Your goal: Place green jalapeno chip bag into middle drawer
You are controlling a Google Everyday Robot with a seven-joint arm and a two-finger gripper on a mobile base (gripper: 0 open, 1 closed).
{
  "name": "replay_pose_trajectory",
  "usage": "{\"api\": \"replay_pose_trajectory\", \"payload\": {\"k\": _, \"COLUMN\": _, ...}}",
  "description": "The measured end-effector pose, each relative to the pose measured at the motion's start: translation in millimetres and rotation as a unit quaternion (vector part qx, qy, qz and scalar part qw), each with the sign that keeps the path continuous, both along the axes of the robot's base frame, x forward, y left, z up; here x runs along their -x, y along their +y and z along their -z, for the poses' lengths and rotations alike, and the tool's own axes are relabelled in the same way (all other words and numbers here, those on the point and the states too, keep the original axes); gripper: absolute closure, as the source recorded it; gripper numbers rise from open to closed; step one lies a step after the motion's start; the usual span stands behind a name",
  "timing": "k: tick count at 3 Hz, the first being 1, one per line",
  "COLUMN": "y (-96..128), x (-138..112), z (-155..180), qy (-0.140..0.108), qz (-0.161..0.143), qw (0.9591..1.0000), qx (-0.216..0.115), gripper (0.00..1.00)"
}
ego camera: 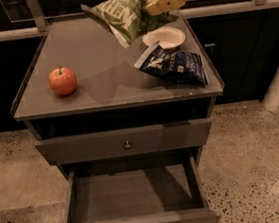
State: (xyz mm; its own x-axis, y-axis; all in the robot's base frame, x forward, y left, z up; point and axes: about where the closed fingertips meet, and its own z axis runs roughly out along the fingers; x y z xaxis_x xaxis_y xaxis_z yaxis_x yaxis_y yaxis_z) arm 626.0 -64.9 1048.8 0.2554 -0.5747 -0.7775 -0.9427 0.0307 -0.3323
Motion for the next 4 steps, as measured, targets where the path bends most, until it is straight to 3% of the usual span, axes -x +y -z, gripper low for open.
{"api": "replay_pose_trajectory", "payload": {"k": 1, "y": -6.8, "x": 50.0, "z": -54.5, "qy": -0.09, "qz": 0.019, "qw": 0.9951, "qx": -0.035, "gripper": 1.0}}
{"api": "replay_pose_trajectory", "payload": {"k": 2, "y": -8.8, "x": 56.7, "z": -48.2, "qy": -0.098, "qz": 0.039, "qw": 0.9932, "qx": -0.049, "gripper": 1.0}}
{"api": "replay_pose_trajectory", "payload": {"k": 4, "y": 2.6, "x": 62.8, "z": -39.5, "qy": -0.092, "qz": 0.024, "qw": 0.9946, "qx": -0.042, "gripper": 1.0}}
